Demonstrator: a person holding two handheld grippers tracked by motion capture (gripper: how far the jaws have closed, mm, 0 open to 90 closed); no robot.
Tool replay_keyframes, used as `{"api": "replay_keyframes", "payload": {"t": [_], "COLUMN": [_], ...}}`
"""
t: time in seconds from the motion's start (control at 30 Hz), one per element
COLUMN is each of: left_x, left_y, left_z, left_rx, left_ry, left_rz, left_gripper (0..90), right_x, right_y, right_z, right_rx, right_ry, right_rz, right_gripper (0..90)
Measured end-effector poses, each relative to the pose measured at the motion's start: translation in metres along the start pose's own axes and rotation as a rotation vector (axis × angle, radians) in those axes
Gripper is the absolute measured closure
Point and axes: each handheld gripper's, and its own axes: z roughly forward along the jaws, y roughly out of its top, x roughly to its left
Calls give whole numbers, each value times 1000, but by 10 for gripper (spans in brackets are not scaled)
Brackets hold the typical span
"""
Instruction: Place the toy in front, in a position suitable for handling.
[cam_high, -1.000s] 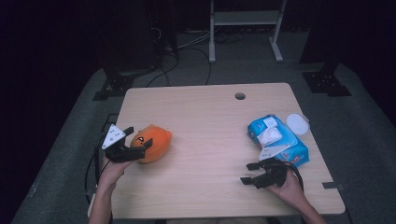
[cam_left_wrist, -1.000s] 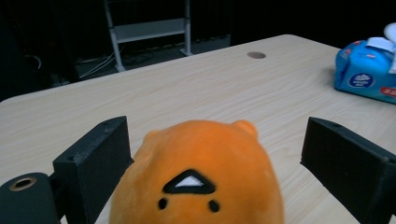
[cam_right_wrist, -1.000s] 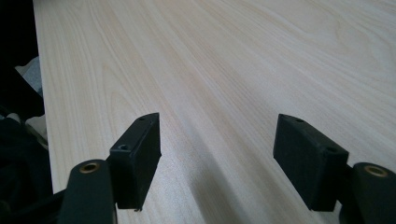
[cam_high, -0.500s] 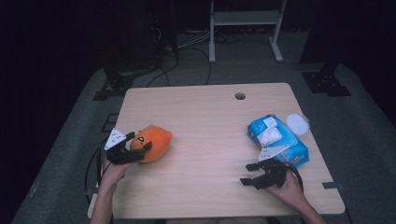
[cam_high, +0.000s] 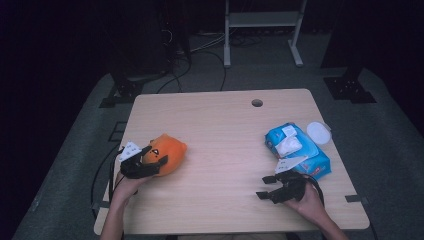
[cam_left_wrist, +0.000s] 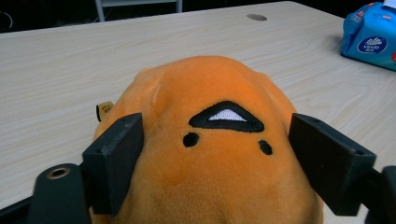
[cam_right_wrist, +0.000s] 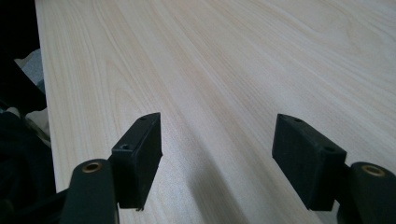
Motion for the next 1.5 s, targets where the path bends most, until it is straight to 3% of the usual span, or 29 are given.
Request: {"api": "replay_keyframes", "payload": {"t": [0.1, 0.2, 0.4, 0.63, 0.83, 1.0, 1.27, 1.5], "left_x": [2, 3, 0, -5, 0, 1, -1, -16], "left_y": [-2, -4, -1, 5, 4, 7, 13, 30], "left_z": [-1, -2, -5, -5, -8, -11, -13, -19], "left_rx": [2, 5, 6, -17, -63, -97, -143, -219], "left_ry": [-4, -12, 14, 35, 29, 33, 4, -43], "left_rz": [0, 20, 53, 20, -61, -98, -134, -121], "left_gripper": [232, 317, 431, 500, 521, 523, 525, 523], "right_x": [1, 1, 0, 2, 2, 1, 1, -1], "right_y": [0, 1, 1, 2, 2, 2, 2, 2], "right_z": [0, 1, 3, 1, 1, 1, 2, 2], "right_rx": [-1, 8, 12, 0, -3, -3, -3, -3], "right_ry": [2, 0, 2, 0, -2, -1, -1, -1], "right_rz": [2, 3, -7, -14, -11, -9, -12, -9], "right_gripper": [320, 321, 323, 323, 322, 321, 321, 321]}}
